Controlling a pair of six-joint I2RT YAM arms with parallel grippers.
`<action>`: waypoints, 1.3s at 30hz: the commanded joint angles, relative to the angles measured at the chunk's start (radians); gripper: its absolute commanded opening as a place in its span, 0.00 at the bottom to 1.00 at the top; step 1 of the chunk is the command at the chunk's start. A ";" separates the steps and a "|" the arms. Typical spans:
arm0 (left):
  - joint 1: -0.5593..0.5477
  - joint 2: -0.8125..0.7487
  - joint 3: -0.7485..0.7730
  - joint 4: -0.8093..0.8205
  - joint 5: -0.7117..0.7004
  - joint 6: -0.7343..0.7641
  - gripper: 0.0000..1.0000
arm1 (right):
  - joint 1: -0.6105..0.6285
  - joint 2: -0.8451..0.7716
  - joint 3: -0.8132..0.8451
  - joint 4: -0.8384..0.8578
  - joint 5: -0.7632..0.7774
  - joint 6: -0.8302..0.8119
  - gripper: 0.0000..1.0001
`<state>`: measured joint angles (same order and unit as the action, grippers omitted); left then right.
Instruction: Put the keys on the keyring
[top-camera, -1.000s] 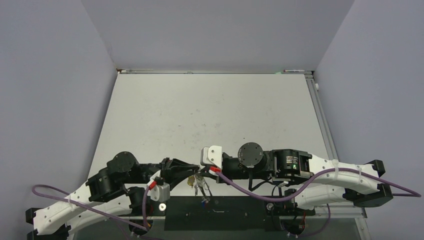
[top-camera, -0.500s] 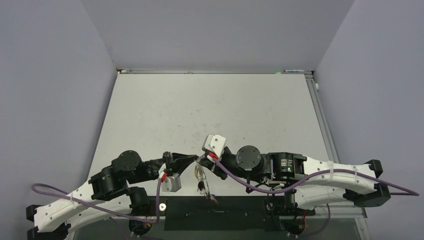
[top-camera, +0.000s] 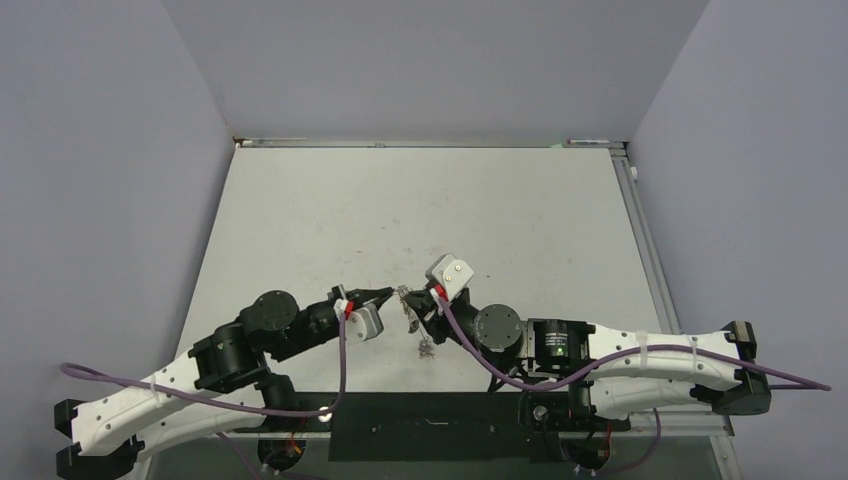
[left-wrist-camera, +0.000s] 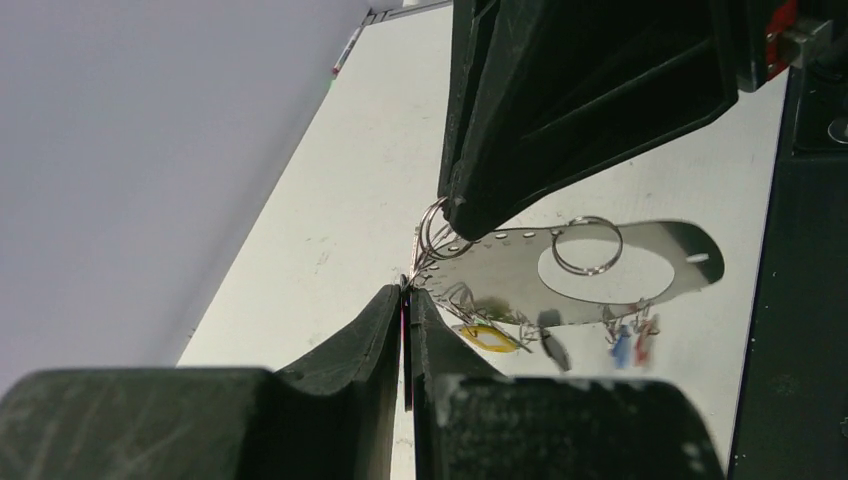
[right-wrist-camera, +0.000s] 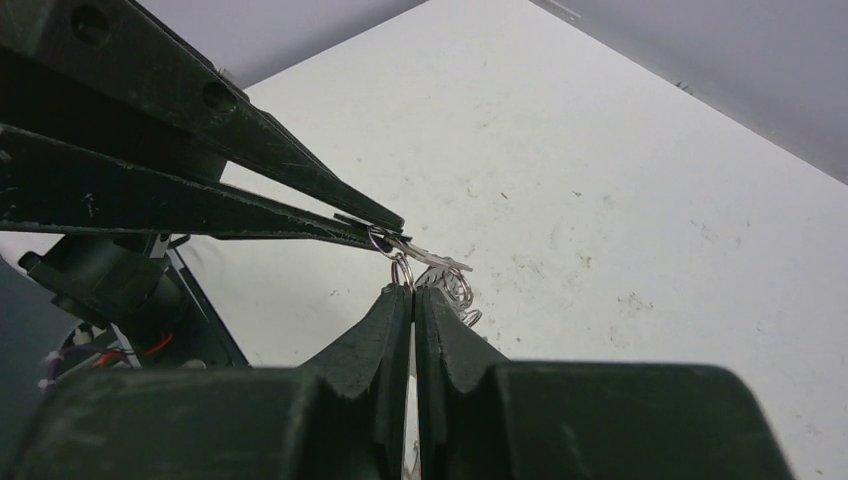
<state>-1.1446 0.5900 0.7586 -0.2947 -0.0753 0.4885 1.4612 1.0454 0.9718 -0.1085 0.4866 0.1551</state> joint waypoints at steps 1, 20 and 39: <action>-0.004 -0.026 0.019 0.016 0.003 -0.070 0.08 | 0.002 -0.032 0.009 0.170 0.073 -0.014 0.05; -0.004 -0.173 0.056 -0.063 0.117 -0.009 0.39 | -0.012 -0.034 0.137 -0.038 -0.242 -0.184 0.05; 0.001 -0.169 -0.028 0.093 0.405 -0.126 0.36 | -0.013 -0.071 0.081 0.001 -0.465 -0.226 0.05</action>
<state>-1.1446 0.4084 0.7326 -0.2798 0.2825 0.4019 1.4525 0.9977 1.0481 -0.1986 0.0483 -0.0582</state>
